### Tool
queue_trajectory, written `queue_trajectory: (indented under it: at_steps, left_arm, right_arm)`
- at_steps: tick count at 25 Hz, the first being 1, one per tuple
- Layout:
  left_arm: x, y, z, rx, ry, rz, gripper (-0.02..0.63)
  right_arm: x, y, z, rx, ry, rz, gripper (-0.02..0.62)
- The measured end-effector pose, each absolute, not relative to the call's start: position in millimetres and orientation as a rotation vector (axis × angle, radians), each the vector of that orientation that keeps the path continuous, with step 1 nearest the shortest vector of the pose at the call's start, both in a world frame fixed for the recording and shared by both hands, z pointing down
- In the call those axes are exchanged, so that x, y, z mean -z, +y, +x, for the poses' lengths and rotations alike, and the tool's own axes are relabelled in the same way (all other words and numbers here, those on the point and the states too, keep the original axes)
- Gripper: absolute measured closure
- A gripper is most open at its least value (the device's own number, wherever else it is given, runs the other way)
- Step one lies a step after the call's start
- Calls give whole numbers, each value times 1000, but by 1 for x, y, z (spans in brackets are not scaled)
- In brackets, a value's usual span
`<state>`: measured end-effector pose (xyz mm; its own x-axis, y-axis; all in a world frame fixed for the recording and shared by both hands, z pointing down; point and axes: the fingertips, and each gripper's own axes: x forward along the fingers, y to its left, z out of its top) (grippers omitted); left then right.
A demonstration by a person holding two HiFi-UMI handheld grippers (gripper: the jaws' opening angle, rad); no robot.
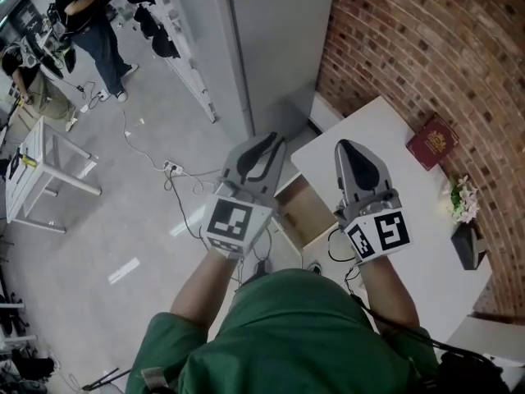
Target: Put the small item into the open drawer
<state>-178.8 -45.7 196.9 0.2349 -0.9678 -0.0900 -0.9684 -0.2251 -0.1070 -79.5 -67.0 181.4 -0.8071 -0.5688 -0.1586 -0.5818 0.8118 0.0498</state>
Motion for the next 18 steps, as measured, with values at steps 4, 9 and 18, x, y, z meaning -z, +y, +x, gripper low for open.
queue_trajectory:
  at_steps: [4, 9, 18]
  left_arm:
    - [-190, -50, -178, 2, 1893, -2335, 561]
    - [-195, -49, -182, 7, 1941, -2303, 561]
    - [-196, -54, -195, 7, 2014, -2292, 561]
  right_arm:
    - [-174, -76, -77, -134, 2856, -871, 594]
    - [-176, -83, -76, -124, 2875, -837, 594]
    - [-179, -93, -85, -125, 2908, -792, 594]
